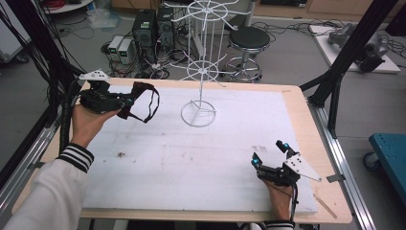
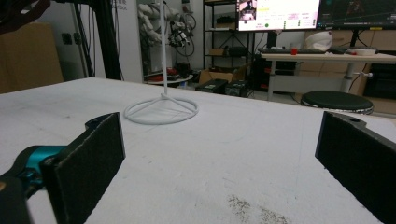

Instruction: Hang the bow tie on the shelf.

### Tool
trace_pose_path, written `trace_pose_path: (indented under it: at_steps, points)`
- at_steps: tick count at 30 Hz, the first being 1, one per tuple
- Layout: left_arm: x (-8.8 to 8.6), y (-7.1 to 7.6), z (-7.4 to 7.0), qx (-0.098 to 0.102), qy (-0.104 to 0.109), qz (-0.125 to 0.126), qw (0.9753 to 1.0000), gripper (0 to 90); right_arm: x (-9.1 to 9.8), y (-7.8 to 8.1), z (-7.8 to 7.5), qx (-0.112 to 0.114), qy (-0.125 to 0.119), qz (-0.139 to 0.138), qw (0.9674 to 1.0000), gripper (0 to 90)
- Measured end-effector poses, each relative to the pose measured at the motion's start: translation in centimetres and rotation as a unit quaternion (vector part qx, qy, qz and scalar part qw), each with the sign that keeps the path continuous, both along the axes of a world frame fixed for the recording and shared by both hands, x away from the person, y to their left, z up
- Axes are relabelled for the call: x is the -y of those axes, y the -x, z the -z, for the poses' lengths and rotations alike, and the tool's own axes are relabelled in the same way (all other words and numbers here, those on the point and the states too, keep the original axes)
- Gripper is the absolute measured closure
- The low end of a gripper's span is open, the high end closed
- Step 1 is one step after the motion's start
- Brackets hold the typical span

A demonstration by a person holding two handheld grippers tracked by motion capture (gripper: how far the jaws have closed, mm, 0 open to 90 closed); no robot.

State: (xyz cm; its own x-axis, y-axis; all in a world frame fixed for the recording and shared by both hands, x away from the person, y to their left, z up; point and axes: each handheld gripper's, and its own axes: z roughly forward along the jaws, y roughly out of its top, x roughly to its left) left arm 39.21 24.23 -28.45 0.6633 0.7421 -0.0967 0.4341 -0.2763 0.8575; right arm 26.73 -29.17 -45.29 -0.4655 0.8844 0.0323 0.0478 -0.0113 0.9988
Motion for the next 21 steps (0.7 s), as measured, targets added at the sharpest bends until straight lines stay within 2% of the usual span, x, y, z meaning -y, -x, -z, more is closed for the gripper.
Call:
trace_pose_path:
  at_steps: [15, 21]
  points:
    - [2.1, -1.8, -2.0, 0.013, 0.039, 0.025, 0.9989, 77.0, 0.1, -0.1, 0.0, 0.004, 0.002, 0.002, 1.0000, 0.7]
    - [3.1, -2.4, -2.5, 0.020, 0.039, 0.034, 0.9985, 77.1, 0.1, -0.1, 0.0, 0.003, 0.001, 0.002, 1.0000, 0.7]
